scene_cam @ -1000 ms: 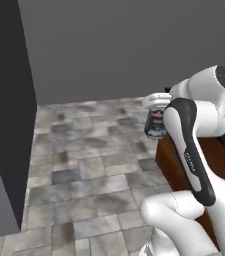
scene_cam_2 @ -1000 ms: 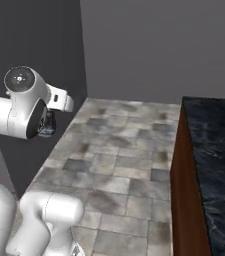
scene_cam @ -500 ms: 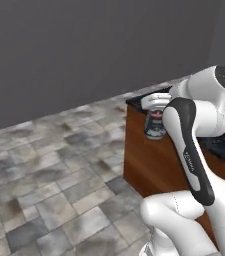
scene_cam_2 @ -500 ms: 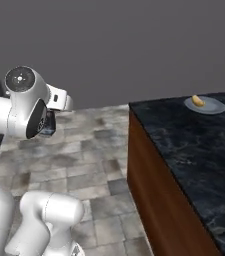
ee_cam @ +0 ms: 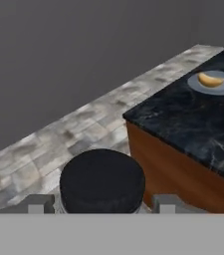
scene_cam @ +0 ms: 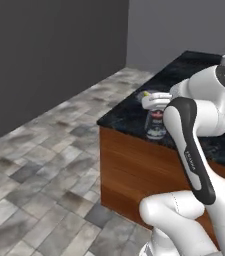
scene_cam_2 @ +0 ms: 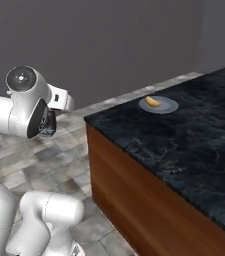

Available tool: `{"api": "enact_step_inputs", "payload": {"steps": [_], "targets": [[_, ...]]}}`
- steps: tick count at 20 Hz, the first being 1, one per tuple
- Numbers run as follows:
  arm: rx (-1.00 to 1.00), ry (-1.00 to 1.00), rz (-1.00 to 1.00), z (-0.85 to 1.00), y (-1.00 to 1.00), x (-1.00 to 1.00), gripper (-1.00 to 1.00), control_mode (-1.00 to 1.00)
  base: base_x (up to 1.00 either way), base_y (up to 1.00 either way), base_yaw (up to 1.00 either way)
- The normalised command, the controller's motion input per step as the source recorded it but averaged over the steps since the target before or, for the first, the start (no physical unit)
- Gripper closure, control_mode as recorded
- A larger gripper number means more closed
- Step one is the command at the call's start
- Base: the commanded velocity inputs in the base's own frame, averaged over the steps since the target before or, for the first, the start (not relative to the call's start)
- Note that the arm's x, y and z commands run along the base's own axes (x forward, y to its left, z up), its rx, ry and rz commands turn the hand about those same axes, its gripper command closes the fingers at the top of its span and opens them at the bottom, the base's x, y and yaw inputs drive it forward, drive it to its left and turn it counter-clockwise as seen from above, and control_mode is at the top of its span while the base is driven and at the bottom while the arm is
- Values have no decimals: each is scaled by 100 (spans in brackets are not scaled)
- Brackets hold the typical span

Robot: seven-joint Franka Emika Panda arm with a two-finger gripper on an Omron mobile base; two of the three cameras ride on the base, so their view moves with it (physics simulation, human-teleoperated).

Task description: Move the hot dog bun to the plate on the dining table and place the condiment next to that plate. Then navigate to the fridge and take the sausage and place it on the plate as well.

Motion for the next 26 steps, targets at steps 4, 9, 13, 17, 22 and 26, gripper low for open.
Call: {"api": "enact_step_inputs", "payload": {"steps": [4, 9, 13, 17, 22, 26], "targets": [[0, 0, 0, 0, 0, 0, 100, 100, 40, 90, -63], [0, 0, 0, 0, 0, 0, 100, 100, 53, 69, -62], [0, 0, 0, 0, 0, 0, 100, 100, 58, 64, -60], [0, 0, 0, 0, 0, 0, 100, 100, 58, 55, -53], [0, 0, 0, 0, 0, 0, 100, 100, 77, 30, -37], [0, 0, 0, 0, 0, 0, 100, 100, 82, 40, -30]]}}
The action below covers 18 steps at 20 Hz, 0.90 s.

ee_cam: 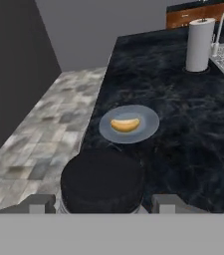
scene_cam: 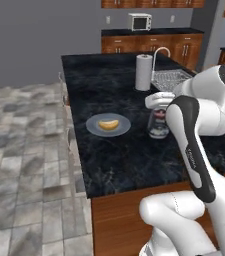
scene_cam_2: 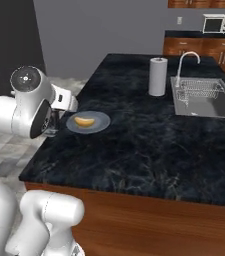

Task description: Move the hot dog bun to the plate on the dining table and place the condiment next to that plate. Then navigate to the fridge and take the sausage and place it on the plate as well.

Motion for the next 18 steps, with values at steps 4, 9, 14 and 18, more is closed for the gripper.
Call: {"api": "enact_step_inputs", "payload": {"steps": [4, 9, 14, 18], "targets": [[0, 0, 0, 0, 0, 0, 100, 100, 54, 42, -18], [0, 0, 3, -8, -28, 66, 100, -100, 11, 4, -1], [2, -3, 29, -54, -100, 98, 100, -100, 0, 0, 0], [0, -9, 42, -73, -83, 92, 100, -100, 0, 0, 0]]}}
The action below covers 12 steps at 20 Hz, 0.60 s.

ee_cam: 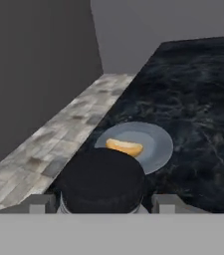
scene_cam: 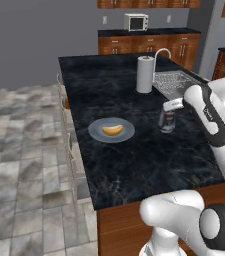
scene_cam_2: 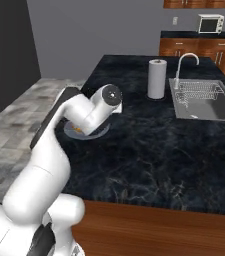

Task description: Move the hot dog bun to the plate on the dining table and place the condiment next to that plate. Then navigate to the fridge and take the sausage and place it on the plate as well.

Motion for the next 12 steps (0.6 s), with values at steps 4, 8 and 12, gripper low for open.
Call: {"api": "enact_step_inputs", "payload": {"steps": [4, 8, 12], "targets": [[0, -14, 41, -76, -27, 100, 100, -100, 0, 0, 0], [0, -12, 38, -87, 0, 85, 100, -100, 0, 0, 0], [0, -3, 29, -73, 11, 68, 100, -100, 0, 0, 0]]}}
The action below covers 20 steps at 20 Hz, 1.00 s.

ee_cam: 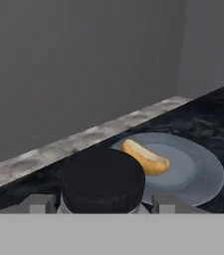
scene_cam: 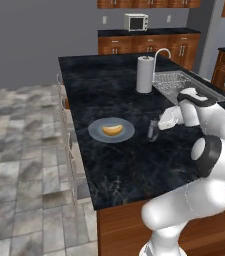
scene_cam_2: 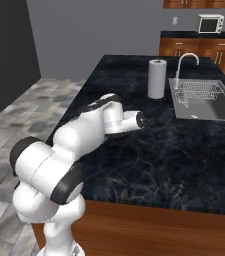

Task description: Move the hot dog bun to the plate on the dining table and place the condiment next to that plate. Then navigate to the fridge and take the sausage and place it on the plate as well.

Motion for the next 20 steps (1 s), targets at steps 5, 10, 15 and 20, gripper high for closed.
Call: {"api": "enact_step_inputs", "payload": {"steps": [5, 10, 15, 20], "targets": [[0, -6, 23, -38, 1, 68, 100, -100, 0, 0, 0], [0, -4, 19, -32, 1, 65, 100, -100, 0, 0, 0], [2, 0, 10, -20, 2, 47, 100, -100, 0, 0, 0], [6, 0, 5, -20, 3, 34, 100, -100, 0, 0, 0]]}}
